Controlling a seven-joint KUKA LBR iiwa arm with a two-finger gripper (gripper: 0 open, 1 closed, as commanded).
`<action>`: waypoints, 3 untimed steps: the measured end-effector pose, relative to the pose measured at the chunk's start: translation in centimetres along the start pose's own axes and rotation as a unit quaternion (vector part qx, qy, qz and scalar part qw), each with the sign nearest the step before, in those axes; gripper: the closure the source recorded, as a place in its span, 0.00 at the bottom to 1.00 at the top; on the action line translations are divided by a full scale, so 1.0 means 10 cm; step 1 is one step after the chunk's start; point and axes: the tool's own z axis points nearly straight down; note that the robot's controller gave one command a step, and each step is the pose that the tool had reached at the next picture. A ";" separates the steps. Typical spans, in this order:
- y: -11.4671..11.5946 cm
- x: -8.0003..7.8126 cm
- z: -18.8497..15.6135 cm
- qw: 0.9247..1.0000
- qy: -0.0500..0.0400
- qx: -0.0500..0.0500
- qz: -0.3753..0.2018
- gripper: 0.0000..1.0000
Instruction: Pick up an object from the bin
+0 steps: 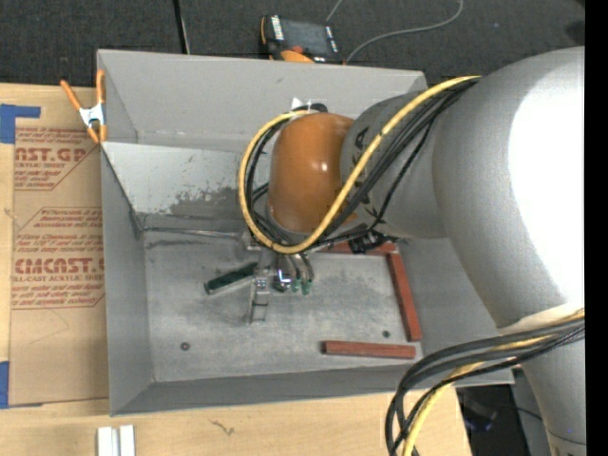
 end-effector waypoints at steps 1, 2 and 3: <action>0.17 -0.05 0.31 0.998 0.000 0.000 0.060 0.00; 0.17 -0.05 0.31 0.998 0.000 0.000 0.060 0.00; 0.17 -0.05 0.30 0.998 0.000 0.000 0.060 1.00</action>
Offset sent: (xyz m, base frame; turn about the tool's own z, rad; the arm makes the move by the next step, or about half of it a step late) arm 0.0057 0.0154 -0.0293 0.1217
